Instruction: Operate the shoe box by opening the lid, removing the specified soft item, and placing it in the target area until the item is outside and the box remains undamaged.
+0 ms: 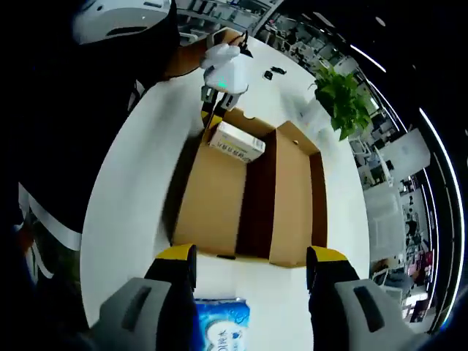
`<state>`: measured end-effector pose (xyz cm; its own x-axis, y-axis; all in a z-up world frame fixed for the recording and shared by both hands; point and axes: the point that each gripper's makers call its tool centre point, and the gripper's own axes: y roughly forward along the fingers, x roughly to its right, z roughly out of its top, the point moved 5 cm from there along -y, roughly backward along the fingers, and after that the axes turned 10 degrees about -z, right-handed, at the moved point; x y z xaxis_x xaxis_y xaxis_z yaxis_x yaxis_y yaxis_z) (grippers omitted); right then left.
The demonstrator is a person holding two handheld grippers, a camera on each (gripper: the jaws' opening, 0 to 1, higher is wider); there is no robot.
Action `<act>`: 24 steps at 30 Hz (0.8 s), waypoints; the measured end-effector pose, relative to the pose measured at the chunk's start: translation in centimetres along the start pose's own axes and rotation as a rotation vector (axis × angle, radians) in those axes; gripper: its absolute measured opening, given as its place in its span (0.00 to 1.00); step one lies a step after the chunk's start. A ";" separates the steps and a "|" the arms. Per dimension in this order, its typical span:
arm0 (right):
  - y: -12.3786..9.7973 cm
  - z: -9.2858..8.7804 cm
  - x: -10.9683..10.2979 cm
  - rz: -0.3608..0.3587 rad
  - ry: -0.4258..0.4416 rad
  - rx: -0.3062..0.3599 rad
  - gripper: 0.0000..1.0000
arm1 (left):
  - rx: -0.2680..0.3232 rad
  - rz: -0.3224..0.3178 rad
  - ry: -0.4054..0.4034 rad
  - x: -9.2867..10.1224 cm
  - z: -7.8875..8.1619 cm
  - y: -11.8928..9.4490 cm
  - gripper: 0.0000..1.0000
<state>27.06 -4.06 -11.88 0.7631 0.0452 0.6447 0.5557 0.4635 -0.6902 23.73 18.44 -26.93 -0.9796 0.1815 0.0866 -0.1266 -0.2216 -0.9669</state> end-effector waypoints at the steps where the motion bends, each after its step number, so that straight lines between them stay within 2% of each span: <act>1: 0.7 0.5 0.3 0.007 -0.005 0.009 0.62 | 0.004 -0.003 -0.001 0.0 0.0 0.0 0.02; 8: 6.7 5.1 1.8 0.123 -0.129 0.078 0.62 | 0.004 -0.005 -0.001 0.0 0.0 0.0 0.02; 16: 10.6 6.2 1.5 0.216 -0.251 0.029 0.62 | 0.011 -0.008 -0.001 0.0 0.0 -0.1 0.02; 24: 13.6 7.9 0.5 0.280 -0.305 0.062 0.61 | 0.004 -0.006 -0.002 0.0 0.0 0.0 0.02</act>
<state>32.42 9.23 -18.33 0.7442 0.4326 0.5090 0.3125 0.4480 -0.8377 23.71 18.48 -26.92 -0.9791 0.1807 0.0934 -0.1335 -0.2247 -0.9652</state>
